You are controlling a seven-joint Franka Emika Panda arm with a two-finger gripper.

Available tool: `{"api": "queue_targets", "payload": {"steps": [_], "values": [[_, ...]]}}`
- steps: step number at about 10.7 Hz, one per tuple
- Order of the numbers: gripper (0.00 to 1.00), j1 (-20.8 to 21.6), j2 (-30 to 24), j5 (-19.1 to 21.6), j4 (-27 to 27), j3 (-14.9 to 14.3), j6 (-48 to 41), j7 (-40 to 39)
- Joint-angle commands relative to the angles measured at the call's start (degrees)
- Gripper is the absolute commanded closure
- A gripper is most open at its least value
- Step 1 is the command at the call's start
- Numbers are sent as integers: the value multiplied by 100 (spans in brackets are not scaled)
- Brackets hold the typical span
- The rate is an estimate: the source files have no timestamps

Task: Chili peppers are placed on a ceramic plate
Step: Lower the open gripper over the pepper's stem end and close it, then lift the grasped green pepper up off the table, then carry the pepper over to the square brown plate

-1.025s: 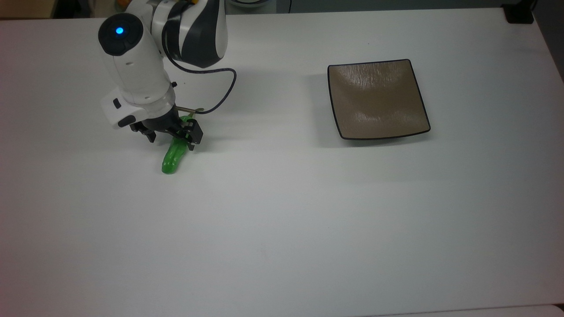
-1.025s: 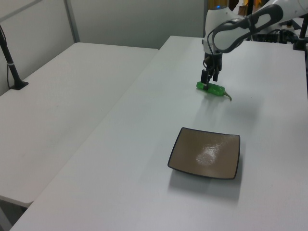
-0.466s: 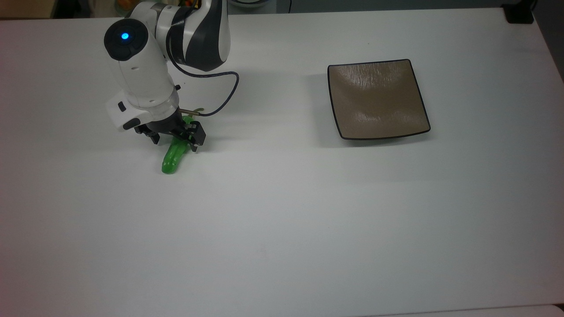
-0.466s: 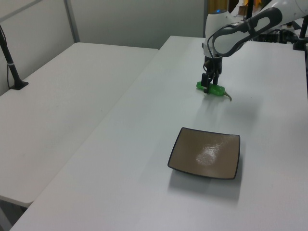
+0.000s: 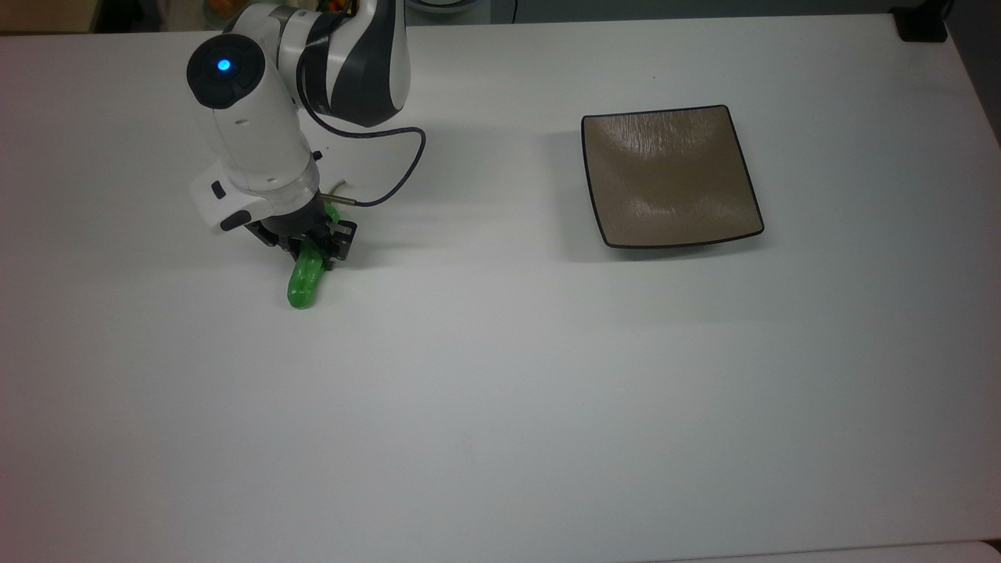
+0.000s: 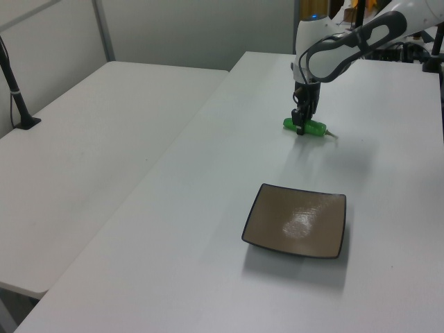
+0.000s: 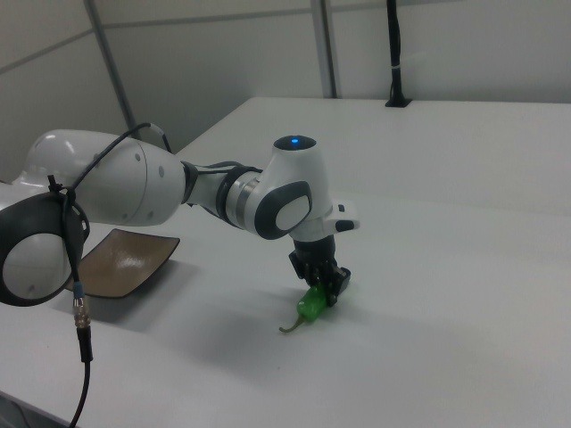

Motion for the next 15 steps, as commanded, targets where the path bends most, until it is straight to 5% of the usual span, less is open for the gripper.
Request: {"api": "queue_targets", "payload": {"steps": [1,7,11,15], "values": [[100,19,-109,-26,-98,8,50,0],[100,300,-1127,26,-36,60,-1249,-9],[100,984,-1963,430,7,78,-2172,0],[100,1959,-2026,518,306,69,-2824,270]]}}
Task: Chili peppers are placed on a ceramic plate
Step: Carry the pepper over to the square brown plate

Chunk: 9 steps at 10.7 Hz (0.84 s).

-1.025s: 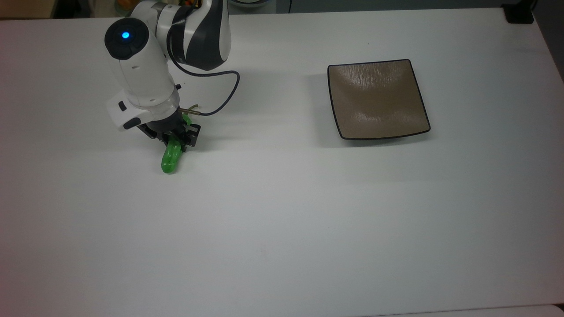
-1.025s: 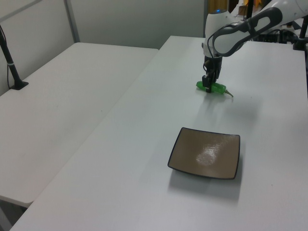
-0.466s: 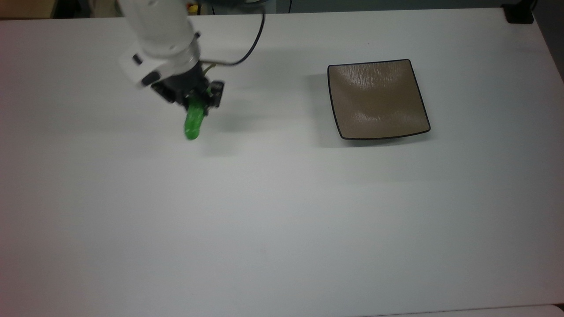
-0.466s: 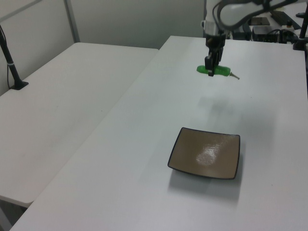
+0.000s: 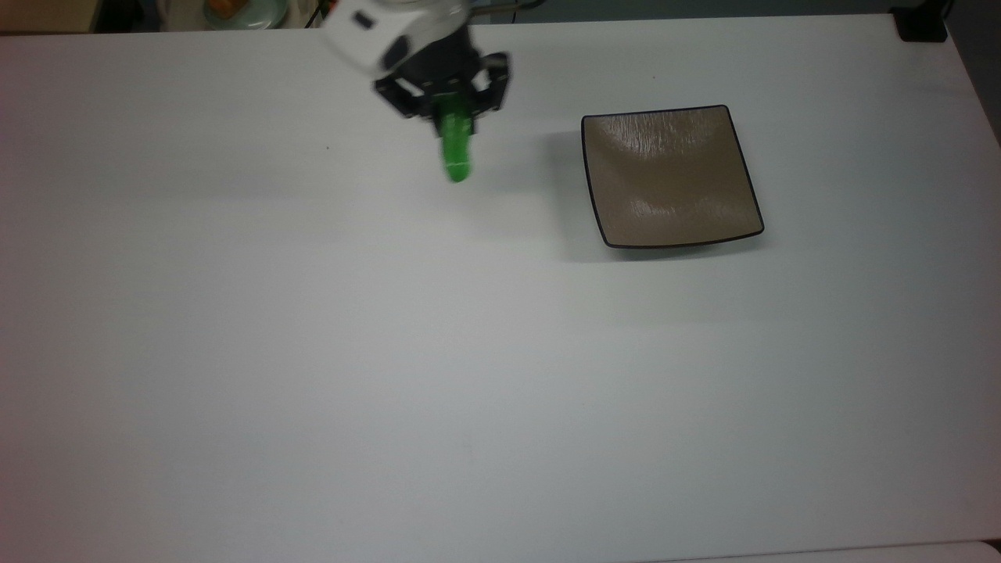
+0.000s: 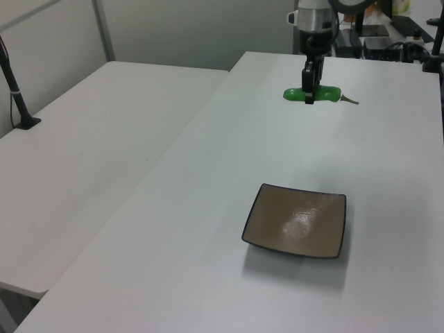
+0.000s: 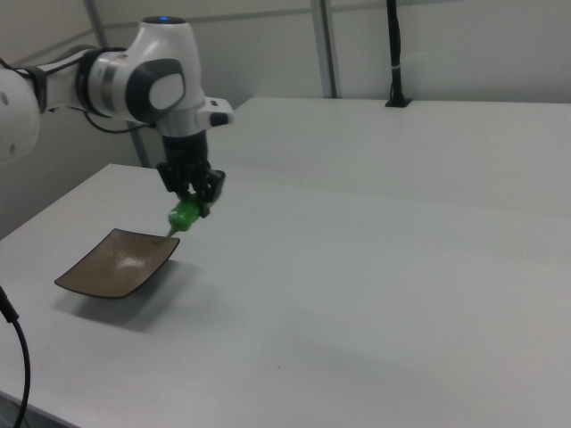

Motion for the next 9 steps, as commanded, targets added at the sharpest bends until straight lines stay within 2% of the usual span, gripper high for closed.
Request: {"api": "queue_targets", "payload": {"steps": [1,3,4,6,9], "values": [[100,727,1,128,36,-61,-267,440],[100,1071,71,128,-25,78,-259,861],[100,1116,193,128,-78,314,-172,1142],[100,1203,405,119,-130,553,-14,1425],[100,1476,730,110,-244,554,486,1803]]}}
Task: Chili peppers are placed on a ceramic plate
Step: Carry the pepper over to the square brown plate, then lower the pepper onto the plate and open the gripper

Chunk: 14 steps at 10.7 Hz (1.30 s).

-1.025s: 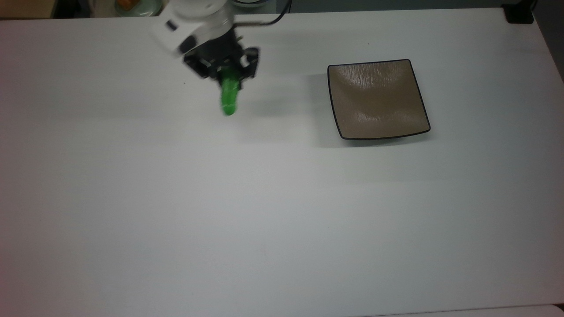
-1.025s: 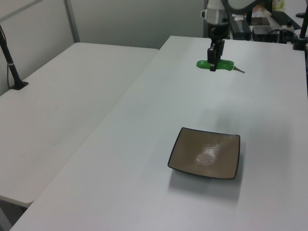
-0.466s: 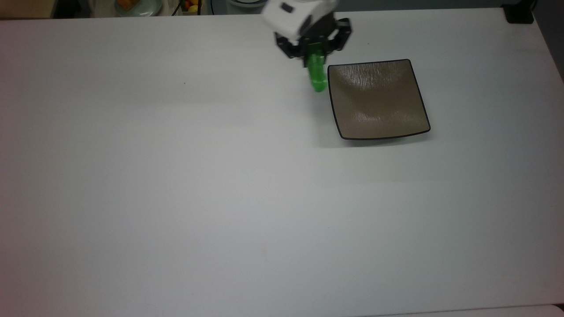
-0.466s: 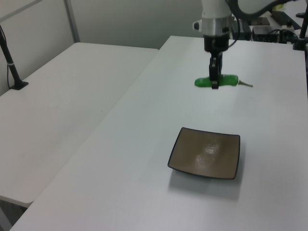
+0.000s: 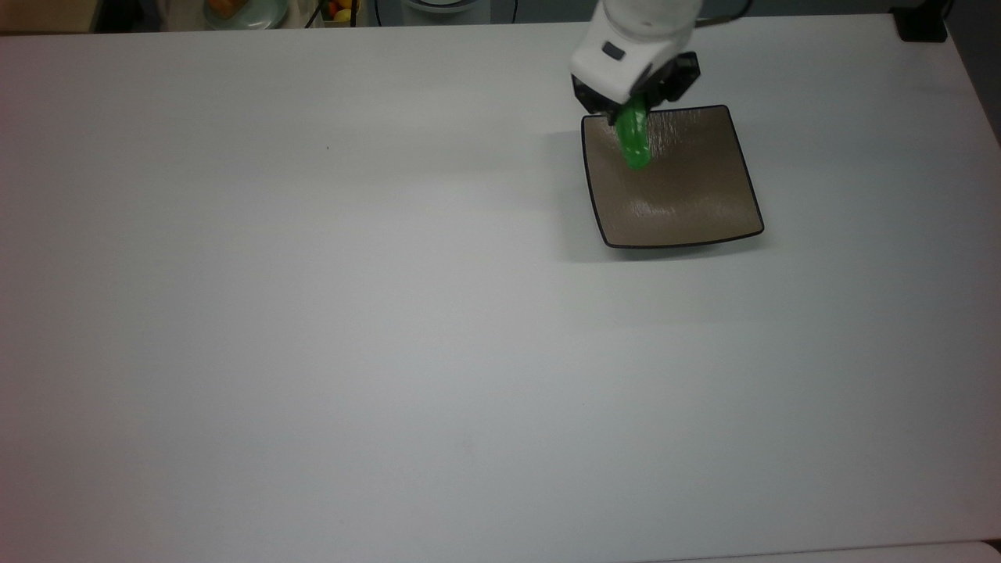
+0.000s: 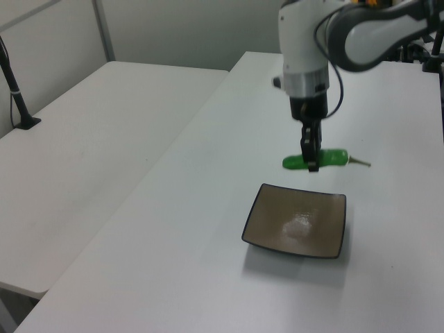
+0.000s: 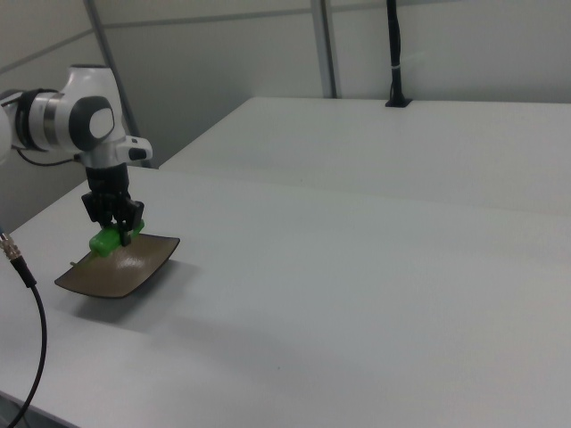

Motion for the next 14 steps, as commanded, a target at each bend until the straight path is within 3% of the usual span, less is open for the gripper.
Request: {"api": "queue_targets", "payload": {"steps": [1,4,11,14], "values": [[100,174,180,71,-277,-29,704,309],[100,296,268,-17,-576,-20,1513,379],[97,463,637,-17,-771,23,2507,459],[82,464,708,-17,-771,32,2658,459]]}}
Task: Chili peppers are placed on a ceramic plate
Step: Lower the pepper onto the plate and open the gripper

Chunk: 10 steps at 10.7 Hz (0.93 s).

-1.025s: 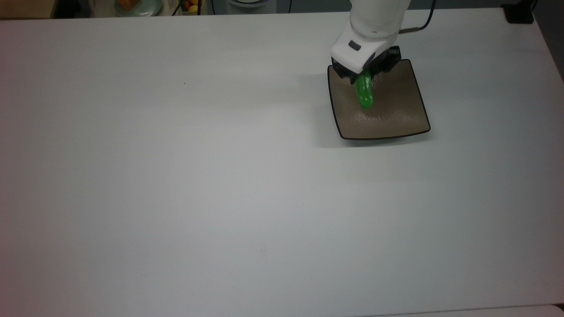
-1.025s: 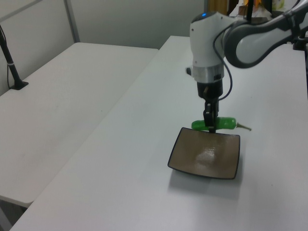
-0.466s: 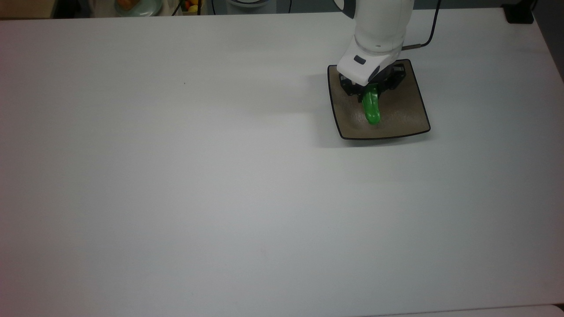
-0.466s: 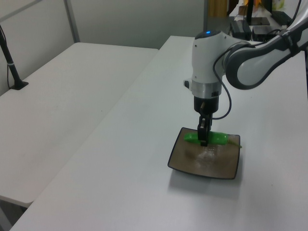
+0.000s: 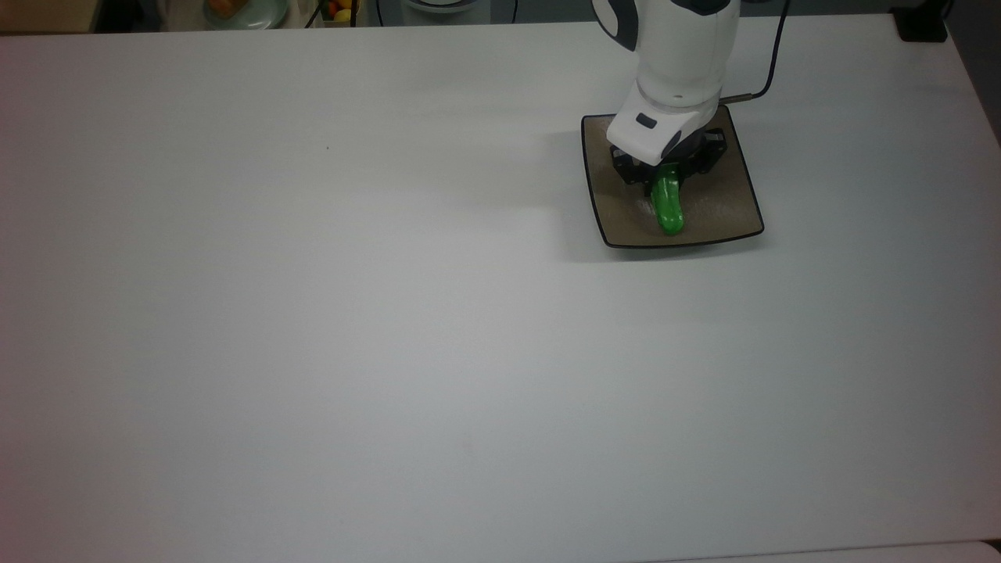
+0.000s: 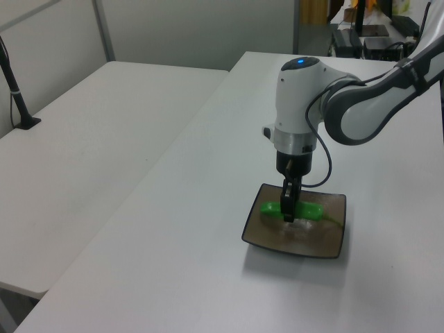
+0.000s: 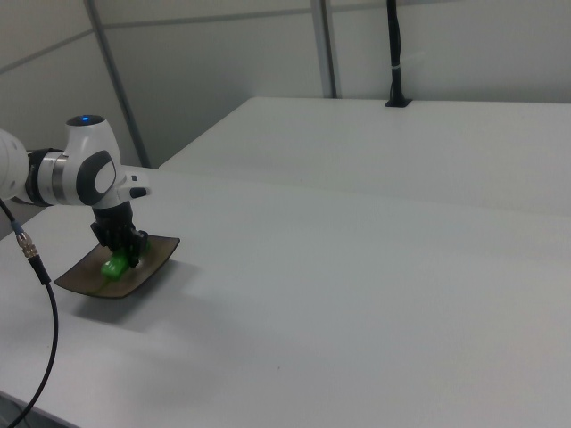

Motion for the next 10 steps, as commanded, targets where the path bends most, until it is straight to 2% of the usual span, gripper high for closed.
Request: {"api": "queue_targets", "payload": {"steps": [1,2,3,4,8,10], "values": [[71,44,0,-16,-92,5,217,124],[63,44,9,-16,-92,5,217,124],[46,44,0,-7,-92,14,209,124],[2,44,0,-7,-92,14,191,133],[0,36,-114,-7,-31,14,121,124],[0,-25,-411,-16,-4,14,16,115]]}}
